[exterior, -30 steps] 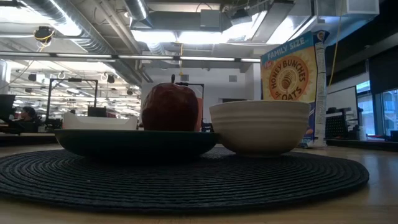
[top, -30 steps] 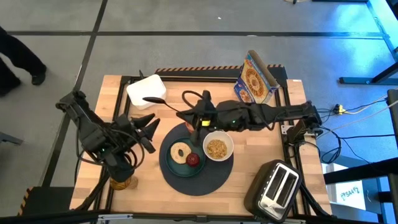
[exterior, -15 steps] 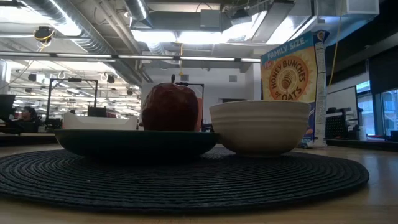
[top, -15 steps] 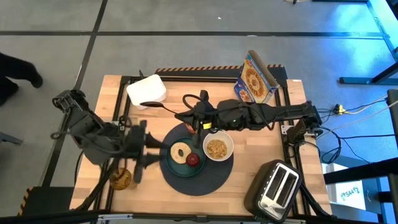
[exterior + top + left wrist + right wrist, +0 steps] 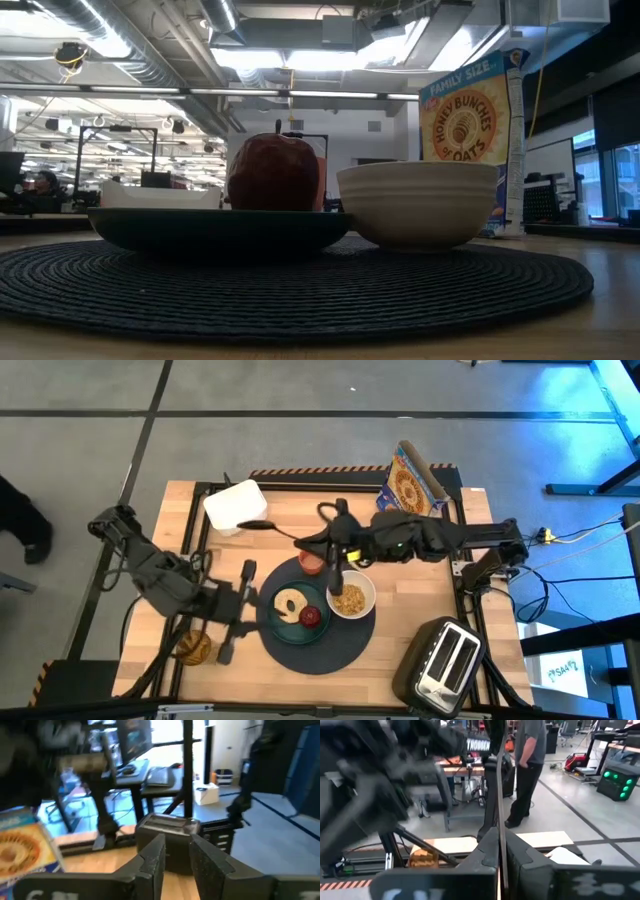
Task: Arrange a breakfast setting
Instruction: Put the black spoon on the black table mat to the left side of the blue plate
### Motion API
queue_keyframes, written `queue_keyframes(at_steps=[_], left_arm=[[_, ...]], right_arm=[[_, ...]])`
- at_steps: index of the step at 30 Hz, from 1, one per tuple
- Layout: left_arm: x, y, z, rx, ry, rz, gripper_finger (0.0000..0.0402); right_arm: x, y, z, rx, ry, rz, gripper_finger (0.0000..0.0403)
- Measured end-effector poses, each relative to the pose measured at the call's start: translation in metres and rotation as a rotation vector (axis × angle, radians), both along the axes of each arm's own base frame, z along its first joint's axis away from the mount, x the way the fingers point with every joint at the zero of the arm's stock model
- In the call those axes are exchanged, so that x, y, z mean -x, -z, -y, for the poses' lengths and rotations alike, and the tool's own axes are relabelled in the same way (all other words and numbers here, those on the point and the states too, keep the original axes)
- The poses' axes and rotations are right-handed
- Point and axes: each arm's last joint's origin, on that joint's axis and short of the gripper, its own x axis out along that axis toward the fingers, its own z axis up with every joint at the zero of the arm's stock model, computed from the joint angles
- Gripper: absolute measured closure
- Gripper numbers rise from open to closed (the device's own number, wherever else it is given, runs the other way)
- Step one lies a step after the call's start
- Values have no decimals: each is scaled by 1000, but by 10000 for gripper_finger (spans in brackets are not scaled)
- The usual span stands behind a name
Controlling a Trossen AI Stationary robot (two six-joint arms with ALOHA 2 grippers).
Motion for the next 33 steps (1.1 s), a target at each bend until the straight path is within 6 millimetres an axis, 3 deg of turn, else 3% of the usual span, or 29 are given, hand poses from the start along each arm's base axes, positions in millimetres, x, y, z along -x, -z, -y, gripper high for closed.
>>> queue_keyframes(at_steps=[7, 11, 15, 18, 21, 25, 33], left_arm=[[-9, 45, -22, 53, -129, -65, 328], [-4, 65, -36, 110, -171, -80, 328], [9, 69, -49, 164, -183, 56, 328], [16, 69, -59, 203, -174, 289, 328], [16, 81, -70, 228, -170, 444, 328], [13, 97, -79, 292, -172, 526, 328], [20, 85, -81, 210, -167, 693, 328]], right_arm=[[7, -2, 1, 25, -3, -20, 403], [7, 2, 1, 34, -4, -68, 403], [8, 7, 2, 43, -4, -113, 403], [4, 11, 1, 39, 6, -88, 403], [-3, 17, 0, 27, 6, -33, 403], [-11, 21, -2, 0, 8, 97, 403], [-20, 40, -4, -19, 10, 160, 403]])
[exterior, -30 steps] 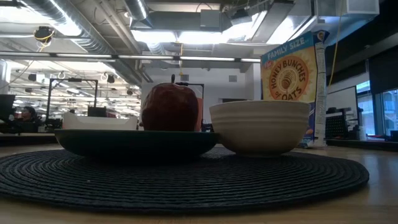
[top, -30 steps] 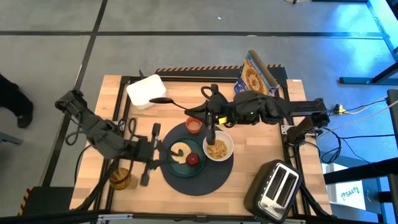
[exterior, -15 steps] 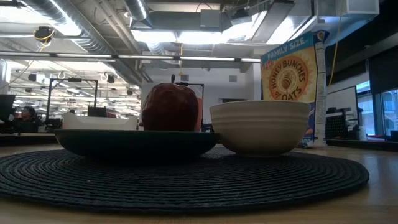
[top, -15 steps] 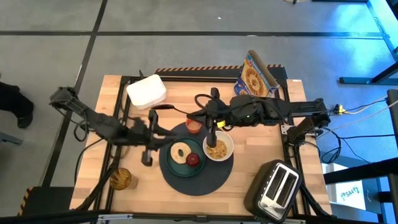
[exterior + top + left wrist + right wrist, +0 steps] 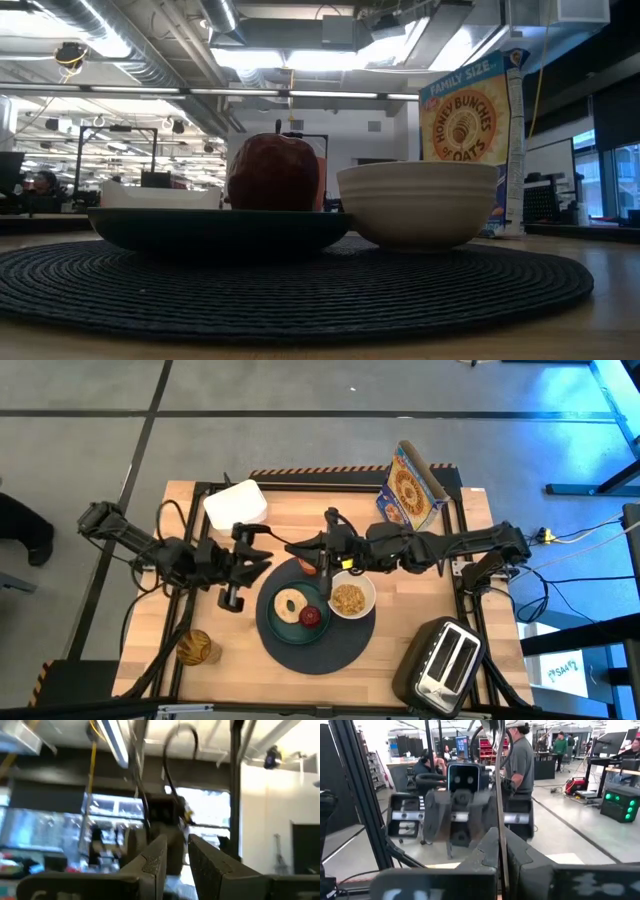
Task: Arrange a breakfast setting
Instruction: Put the black spoon on the black table mat to the left side of the blue plate
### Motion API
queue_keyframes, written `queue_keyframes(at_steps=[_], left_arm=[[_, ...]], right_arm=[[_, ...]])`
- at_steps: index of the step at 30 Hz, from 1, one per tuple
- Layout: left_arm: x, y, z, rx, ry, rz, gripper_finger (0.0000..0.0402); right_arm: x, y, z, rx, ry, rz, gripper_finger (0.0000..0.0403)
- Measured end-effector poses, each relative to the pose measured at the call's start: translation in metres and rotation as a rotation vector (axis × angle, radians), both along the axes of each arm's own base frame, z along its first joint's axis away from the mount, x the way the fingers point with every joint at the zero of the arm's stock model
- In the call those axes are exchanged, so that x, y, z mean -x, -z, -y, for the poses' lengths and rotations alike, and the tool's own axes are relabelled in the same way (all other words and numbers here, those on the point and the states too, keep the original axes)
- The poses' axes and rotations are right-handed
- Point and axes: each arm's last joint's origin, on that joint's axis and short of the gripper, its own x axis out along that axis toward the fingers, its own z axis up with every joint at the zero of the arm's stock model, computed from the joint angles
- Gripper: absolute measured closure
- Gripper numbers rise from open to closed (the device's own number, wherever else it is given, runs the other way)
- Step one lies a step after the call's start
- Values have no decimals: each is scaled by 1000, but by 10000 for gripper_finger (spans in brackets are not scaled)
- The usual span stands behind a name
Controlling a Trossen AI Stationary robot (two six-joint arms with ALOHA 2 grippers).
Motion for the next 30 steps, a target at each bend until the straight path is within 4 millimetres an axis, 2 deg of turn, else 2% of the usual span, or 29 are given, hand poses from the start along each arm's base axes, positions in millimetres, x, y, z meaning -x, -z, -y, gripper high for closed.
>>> queue_keyframes(at_steps=[5, 12, 18, 30], left_arm=[[-2, -1, -7, 15, -63, 21, 328], [-14, 5, -12, 15, -32, 8, 328], [-11, 2, -16, 84, -70, 47, 328], [-12, 1, -20, 93, -46, 67, 336]], right_arm=[[-3, 8, -1, -20, -3, -21, 403], [-5, 11, -1, -14, -3, -37, 403], [-5, 12, -1, -12, -3, -40, 403], [-5, 15, -1, -4, -4, -77, 403]])
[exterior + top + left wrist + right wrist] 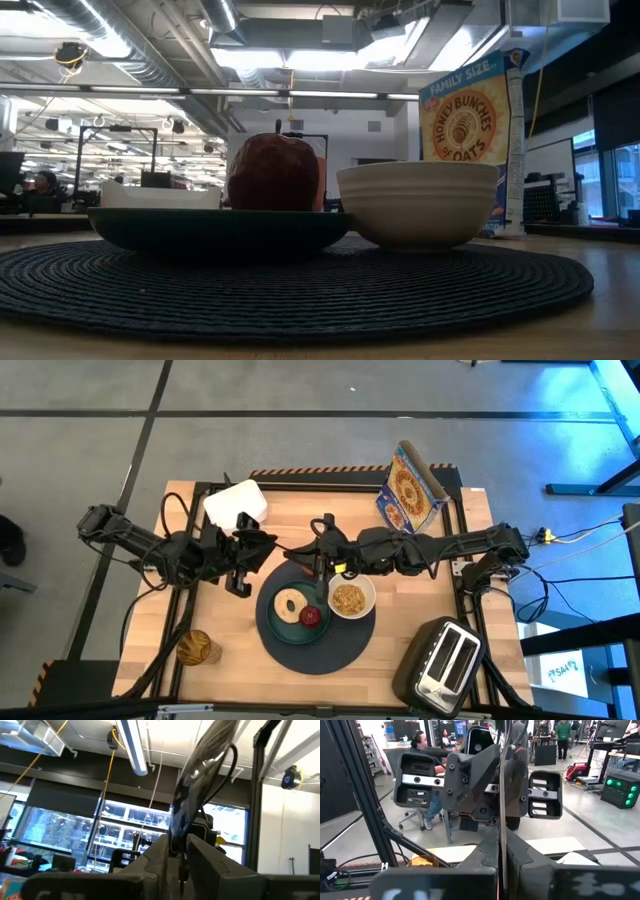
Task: Arrange a breakfast setting
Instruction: Put the black spoon on the black table mat to the left side of the blue plate
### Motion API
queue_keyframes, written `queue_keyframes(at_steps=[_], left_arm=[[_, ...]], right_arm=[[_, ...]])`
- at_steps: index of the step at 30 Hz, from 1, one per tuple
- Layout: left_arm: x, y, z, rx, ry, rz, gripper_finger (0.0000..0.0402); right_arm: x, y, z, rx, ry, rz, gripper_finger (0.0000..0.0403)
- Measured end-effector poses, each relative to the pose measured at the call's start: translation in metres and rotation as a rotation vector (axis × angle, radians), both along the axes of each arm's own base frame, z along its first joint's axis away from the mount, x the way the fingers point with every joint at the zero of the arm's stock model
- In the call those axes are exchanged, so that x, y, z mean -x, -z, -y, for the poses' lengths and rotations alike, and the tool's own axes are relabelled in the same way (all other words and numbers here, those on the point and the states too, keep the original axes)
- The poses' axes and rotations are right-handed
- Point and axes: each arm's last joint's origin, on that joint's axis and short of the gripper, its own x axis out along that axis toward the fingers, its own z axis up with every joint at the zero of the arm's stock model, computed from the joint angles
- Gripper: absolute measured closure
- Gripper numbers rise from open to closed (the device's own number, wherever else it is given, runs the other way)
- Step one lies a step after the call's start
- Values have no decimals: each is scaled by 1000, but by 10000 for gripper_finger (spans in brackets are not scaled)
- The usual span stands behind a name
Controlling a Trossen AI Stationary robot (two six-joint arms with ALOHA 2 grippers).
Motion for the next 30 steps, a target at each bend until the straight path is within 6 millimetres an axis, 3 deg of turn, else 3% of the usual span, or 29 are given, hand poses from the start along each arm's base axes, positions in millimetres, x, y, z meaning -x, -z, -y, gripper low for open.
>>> queue_keyframes(at_steps=[5, 13, 19, 30], left_arm=[[0, 0, 0, 10, 8, 3, 391], [-1, 3, -2, 75, -31, -48, 398], [3, 6, -5, 95, -75, -155, 398], [29, 12, -18, 285, -156, -350, 400]], right_arm=[[0, 0, 0, 2, 1, -2, 403], [0, 7, 4, -41, 21, -67, 391], [9, 4, 9, -70, 56, -121, 335], [47, -2, 14, -73, 27, -320, 230]])
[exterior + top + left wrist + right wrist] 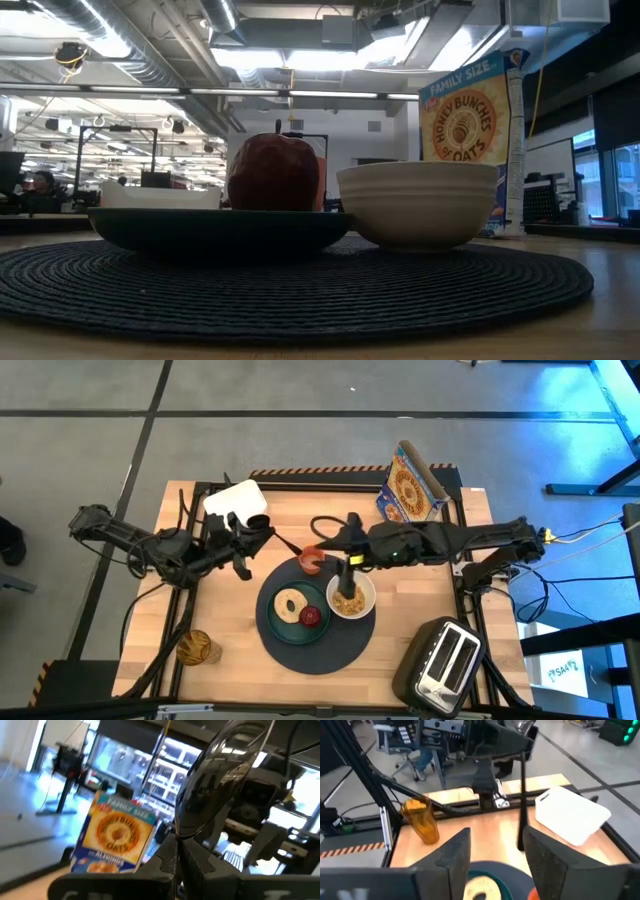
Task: Arrange a breakfast setting
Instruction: Put the black spoon on the black table mat to the left side of the blue plate
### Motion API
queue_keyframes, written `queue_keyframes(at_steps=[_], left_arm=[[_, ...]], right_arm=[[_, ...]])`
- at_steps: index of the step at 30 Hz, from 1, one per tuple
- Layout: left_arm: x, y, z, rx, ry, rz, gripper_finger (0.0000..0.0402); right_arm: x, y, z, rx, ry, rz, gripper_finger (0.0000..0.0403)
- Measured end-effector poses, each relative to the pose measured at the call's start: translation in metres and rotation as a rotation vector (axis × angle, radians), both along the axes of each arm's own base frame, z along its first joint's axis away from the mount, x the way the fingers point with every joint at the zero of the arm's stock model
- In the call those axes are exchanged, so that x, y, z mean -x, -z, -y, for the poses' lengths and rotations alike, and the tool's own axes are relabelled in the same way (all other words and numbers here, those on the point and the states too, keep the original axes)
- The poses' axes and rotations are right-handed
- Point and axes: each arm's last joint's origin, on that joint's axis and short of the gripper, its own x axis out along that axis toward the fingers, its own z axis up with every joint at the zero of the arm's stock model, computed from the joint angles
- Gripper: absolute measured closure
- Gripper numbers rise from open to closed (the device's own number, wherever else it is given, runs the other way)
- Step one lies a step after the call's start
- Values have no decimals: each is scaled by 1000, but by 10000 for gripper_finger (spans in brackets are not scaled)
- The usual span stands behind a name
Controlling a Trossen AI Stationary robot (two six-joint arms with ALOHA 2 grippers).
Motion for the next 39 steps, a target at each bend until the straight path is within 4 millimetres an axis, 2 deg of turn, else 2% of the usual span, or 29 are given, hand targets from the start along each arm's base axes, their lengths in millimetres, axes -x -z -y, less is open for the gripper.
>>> queue_keyframes(at_steps=[11, 21, 25, 31, 35, 39], left_arm=[[10, 29, -14, 281, 76, -239, 401], [11, 33, -31, 509, 111, -603, 401], [12, 50, -32, 613, 128, -682, 401], [20, 84, -39, 775, -1, -781, 401], [17, 111, -40, 852, -19, -733, 401], [14, 138, -39, 912, 39, -663, 401]], right_arm=[[30, -21, 8, 24, 72, 21, 220], [33, -21, 22, 27, 107, -5, 221], [33, -20, 23, -7, 96, -10, 221], [46, -23, 24, -12, 107, -44, 221], [50, -19, 26, -11, 159, -89, 221], [52, -18, 27, -5, 190, -101, 221]])
